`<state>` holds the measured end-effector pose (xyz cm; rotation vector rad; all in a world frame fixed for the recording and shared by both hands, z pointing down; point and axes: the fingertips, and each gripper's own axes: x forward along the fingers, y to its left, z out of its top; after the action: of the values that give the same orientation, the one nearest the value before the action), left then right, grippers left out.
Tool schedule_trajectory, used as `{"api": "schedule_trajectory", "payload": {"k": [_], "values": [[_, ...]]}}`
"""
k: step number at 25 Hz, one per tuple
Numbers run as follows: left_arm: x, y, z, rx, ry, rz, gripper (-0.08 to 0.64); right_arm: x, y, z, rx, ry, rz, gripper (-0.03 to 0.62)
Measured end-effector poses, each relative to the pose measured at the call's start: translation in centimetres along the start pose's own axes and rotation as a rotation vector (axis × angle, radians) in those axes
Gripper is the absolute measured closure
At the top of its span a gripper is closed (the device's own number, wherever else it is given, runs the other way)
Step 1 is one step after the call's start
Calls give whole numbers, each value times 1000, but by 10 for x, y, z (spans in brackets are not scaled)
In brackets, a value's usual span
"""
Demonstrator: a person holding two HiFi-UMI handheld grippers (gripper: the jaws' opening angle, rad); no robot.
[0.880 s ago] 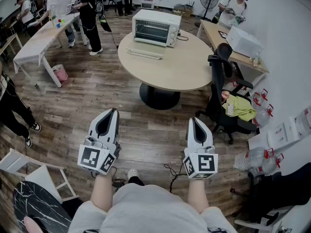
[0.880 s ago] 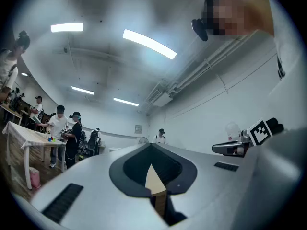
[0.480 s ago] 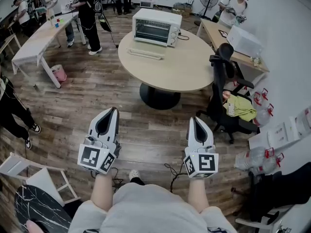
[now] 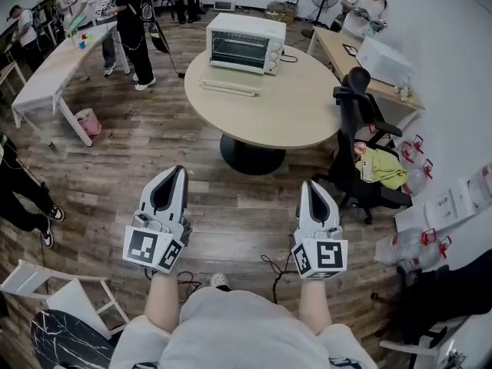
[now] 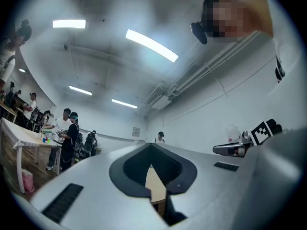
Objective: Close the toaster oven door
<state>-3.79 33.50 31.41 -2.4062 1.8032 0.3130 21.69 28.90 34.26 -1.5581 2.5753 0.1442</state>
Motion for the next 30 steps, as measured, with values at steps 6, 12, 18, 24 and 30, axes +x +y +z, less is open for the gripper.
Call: {"api": "schedule_trajectory", "payload": {"k": [6, 12, 18, 24, 30], "values": [[3, 24, -3, -7, 1, -7, 554, 14, 14, -2, 9, -7, -15, 580], [15, 42, -13, -19, 14, -13, 554, 32, 17, -10, 10, 13, -22, 581], [40, 58, -26, -31, 24, -3, 554, 68, 8, -21, 24, 13, -6, 581], [79, 86, -33, -9, 34, 31, 554, 124, -4, -31, 40, 8, 23, 581], [137, 108, -34, 19, 27, 43, 554, 188, -27, -28, 31, -15, 47, 581]]}}
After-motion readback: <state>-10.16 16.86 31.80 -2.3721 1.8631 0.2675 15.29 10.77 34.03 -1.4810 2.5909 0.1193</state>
